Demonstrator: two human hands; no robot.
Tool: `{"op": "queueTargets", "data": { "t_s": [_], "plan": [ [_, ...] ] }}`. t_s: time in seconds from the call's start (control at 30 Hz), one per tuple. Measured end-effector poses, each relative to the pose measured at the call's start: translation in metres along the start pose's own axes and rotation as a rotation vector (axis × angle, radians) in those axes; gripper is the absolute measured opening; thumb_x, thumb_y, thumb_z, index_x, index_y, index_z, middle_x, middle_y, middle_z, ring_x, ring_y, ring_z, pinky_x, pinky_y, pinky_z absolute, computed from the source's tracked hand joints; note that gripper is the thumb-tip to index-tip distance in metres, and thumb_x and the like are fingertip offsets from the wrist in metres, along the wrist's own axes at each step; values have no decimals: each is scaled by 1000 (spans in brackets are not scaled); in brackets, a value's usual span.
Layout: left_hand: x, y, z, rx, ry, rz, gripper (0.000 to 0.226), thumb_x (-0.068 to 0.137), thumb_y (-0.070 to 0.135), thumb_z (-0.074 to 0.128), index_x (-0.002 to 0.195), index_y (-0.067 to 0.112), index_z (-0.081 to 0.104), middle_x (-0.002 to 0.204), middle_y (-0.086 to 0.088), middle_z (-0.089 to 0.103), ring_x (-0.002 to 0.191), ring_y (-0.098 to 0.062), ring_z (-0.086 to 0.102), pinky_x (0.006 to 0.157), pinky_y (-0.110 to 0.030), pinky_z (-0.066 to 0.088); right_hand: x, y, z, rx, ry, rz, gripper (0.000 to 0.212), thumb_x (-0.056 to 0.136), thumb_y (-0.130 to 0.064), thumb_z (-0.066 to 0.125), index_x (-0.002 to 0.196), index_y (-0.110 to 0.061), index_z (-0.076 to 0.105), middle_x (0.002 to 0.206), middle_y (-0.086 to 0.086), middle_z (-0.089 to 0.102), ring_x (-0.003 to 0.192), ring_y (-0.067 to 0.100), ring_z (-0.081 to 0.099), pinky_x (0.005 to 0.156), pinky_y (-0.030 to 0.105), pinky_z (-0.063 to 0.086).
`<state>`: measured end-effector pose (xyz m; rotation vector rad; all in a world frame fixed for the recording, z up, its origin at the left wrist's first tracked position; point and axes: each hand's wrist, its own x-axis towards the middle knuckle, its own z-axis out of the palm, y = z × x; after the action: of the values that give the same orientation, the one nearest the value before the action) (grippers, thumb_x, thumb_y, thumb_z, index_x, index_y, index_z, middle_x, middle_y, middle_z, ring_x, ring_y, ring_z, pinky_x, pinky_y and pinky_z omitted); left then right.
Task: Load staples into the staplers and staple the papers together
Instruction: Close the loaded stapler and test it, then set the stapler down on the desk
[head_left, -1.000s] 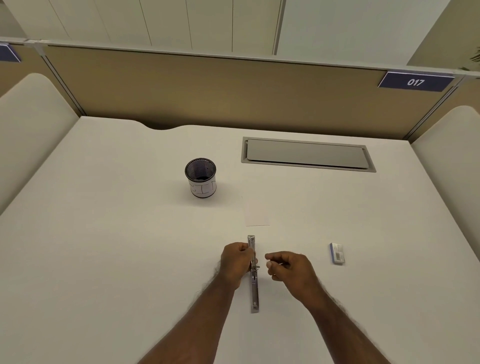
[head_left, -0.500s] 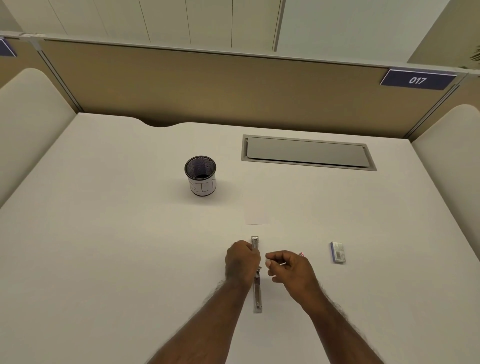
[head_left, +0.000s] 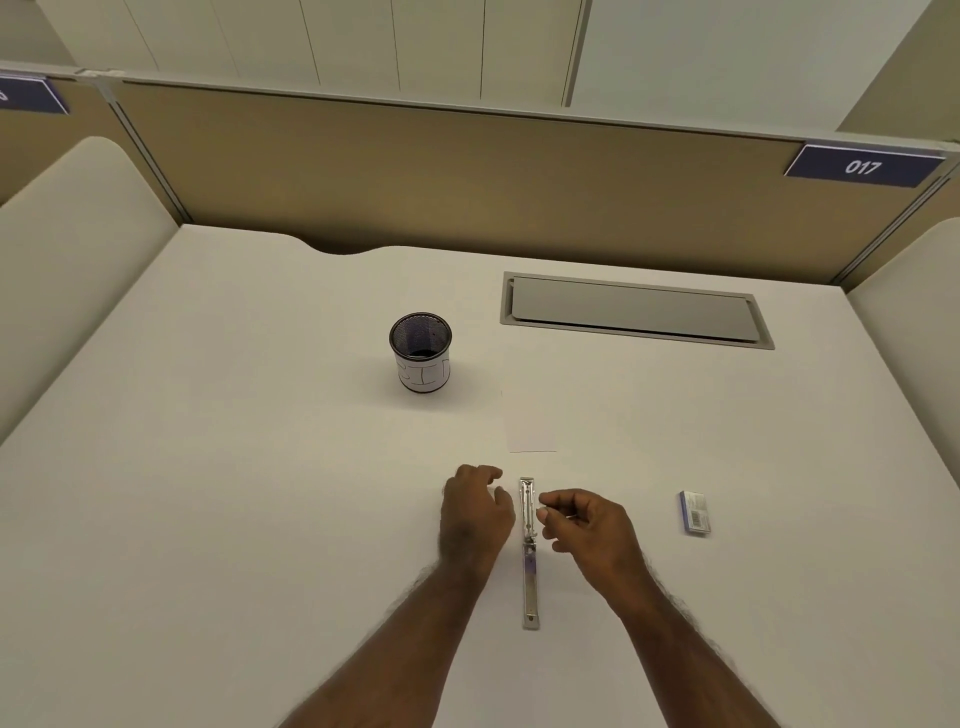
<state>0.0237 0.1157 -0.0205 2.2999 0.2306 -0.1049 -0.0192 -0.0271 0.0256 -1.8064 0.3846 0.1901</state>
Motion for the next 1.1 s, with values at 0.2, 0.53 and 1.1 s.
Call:
{"op": "queueTargets", "data": {
  "t_s": [0.2, 0.53, 1.1],
  "plan": [
    [5, -18, -18, 310, 12, 105, 46, 90, 30, 50, 136, 26, 50, 149, 4, 42, 140, -17, 33, 117, -42, 19, 12, -12, 17, -109, 3, -83, 12, 82, -23, 75, 88, -34, 73, 87, -12, 74, 69, 15, 68, 64, 24, 57],
    [31, -51, -41, 536, -44, 165, 64, 92, 42, 38, 152, 26, 27, 163, -5, 10, 150, -32, 10, 114, -64, 9, 60, -63, 64, -205, 38, -308, 11, 85, -28, 73, 92, -34, 67, 101, -17, 65, 80, -4, 64, 64, 3, 45],
    [43, -73, -30, 610, -39, 196, 64, 94, 57, 18, 150, 30, 31, 160, -6, 21, 148, -33, 18, 108, -68, 16, 170, -129, 141, -468, 136, -371, 14, 88, -27, 66, 96, -20, 74, 113, 1, 59, 103, 19, 59, 80, 28, 52]
  ]
}}
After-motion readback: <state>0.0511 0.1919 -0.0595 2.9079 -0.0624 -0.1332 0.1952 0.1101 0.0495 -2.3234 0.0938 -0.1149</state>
